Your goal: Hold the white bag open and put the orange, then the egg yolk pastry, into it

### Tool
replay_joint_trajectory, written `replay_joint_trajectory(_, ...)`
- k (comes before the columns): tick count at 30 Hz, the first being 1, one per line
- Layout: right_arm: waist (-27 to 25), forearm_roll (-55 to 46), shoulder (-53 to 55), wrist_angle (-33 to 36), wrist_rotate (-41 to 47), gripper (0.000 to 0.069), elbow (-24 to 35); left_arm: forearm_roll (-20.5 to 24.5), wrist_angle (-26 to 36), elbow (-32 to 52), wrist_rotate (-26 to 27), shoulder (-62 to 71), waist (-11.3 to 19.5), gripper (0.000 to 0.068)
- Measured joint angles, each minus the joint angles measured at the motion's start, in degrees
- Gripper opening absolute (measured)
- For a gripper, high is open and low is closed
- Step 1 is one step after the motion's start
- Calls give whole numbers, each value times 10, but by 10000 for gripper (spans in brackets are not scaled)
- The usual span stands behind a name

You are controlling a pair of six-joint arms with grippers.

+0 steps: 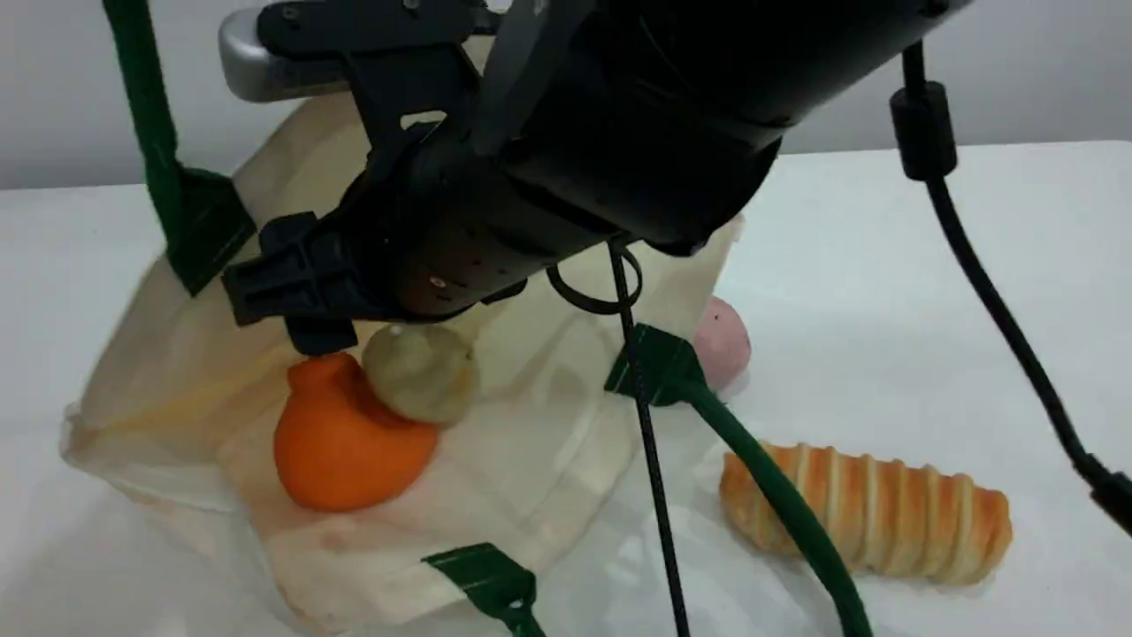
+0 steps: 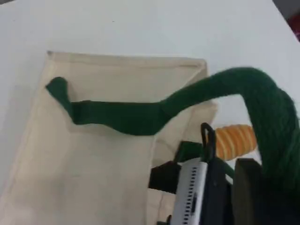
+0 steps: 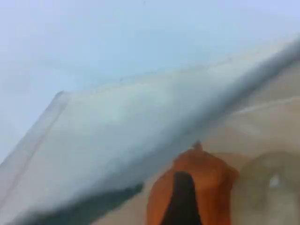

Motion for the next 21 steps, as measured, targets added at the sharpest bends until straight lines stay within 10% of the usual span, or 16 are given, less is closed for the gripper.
replay_joint_trajectory(21,-75,0,-182,106,-40,525,116,16,-4,0,-1,4,0,66)
